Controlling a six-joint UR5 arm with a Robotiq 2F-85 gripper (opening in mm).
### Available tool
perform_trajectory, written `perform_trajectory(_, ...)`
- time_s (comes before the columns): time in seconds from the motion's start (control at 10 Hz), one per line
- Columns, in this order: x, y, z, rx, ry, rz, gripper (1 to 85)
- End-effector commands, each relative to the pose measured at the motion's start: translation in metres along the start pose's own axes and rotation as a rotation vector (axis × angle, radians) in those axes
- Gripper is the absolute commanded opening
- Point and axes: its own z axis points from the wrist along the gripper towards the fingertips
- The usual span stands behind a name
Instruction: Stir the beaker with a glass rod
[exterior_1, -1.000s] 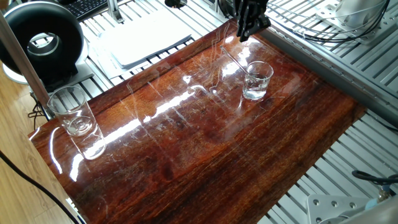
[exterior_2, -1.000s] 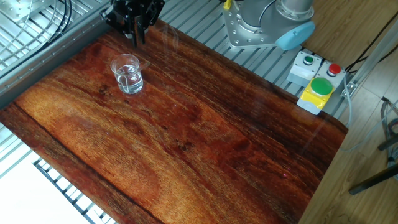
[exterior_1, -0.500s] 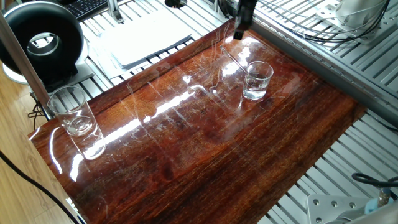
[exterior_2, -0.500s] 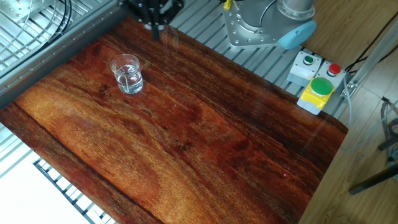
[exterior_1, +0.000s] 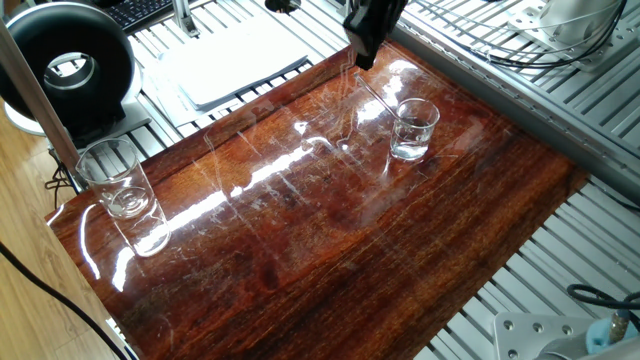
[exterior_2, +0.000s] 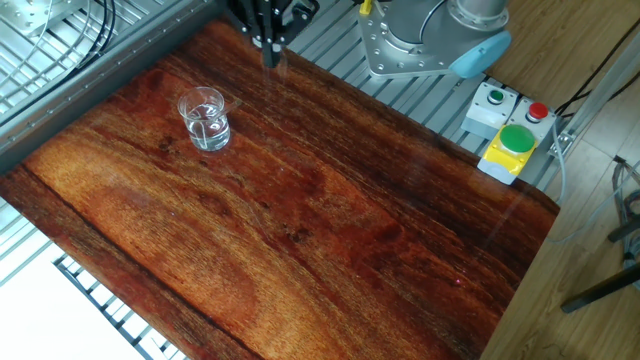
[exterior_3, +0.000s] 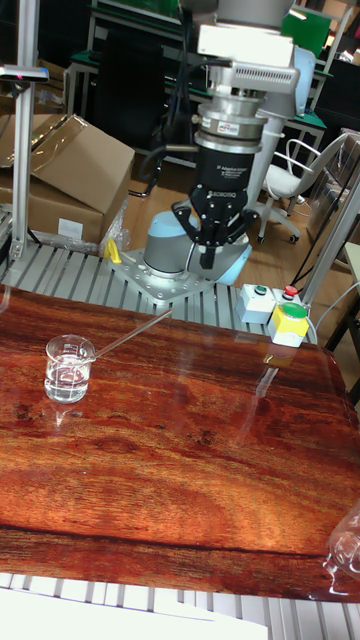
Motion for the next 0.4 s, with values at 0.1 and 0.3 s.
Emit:
perform_trajectory(0.1,-0.0092,0.0128,0.0007,-0.016,-0.011,0.040,1.0)
perform_trajectory(0.3,-0.0111,0.0157,0.0028,-0.010,-0.013,0.016,1.0)
